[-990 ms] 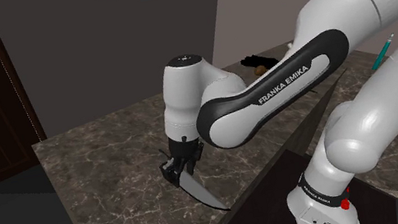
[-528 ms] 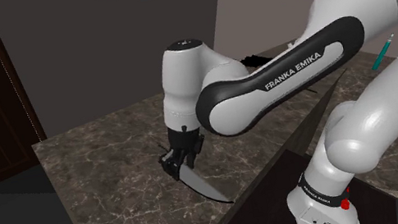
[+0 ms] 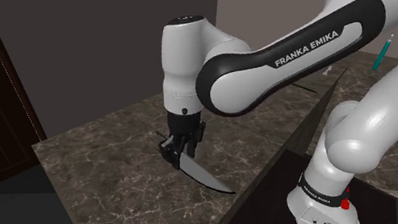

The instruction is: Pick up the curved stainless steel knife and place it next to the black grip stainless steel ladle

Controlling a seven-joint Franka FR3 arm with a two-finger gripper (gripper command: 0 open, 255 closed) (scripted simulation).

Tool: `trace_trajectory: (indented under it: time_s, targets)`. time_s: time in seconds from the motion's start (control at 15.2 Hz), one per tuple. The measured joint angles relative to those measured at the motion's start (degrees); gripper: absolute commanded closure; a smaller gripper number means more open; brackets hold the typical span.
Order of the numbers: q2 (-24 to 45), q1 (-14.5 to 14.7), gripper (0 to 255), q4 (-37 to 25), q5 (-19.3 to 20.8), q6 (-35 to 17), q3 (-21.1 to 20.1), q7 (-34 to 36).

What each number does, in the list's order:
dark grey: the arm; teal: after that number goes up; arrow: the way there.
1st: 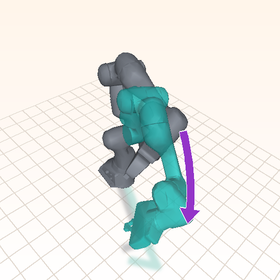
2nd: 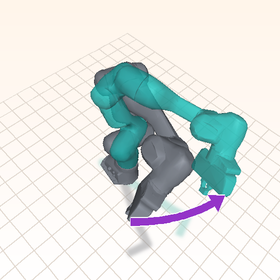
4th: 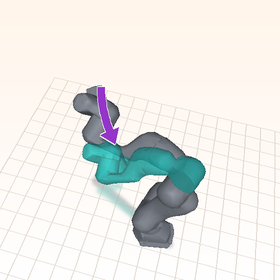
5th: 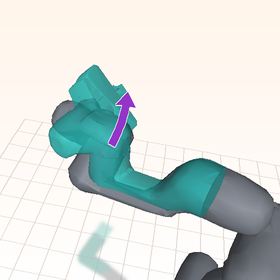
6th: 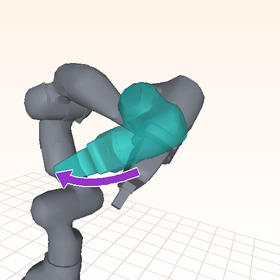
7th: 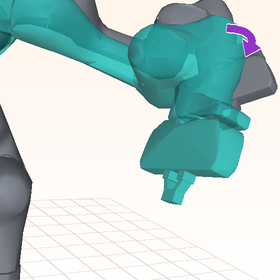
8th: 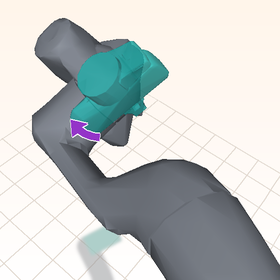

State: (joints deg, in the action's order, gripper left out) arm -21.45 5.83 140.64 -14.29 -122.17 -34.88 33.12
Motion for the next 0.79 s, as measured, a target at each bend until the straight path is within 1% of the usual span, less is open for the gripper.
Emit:
trace_trajectory:
  time_s: [0.46,0.59,0.79]
  targets:
    - [-2.6,0.1,255,-3.1,-0.1,5.7,1.8,-0.9]
    - [-4.5,-0.2,255,-1.7,-0.1,6.5,4.0,-3.5]
    - [-7.6,-1.0,255,2.0,0.2,6.4,7.9,-8.5]
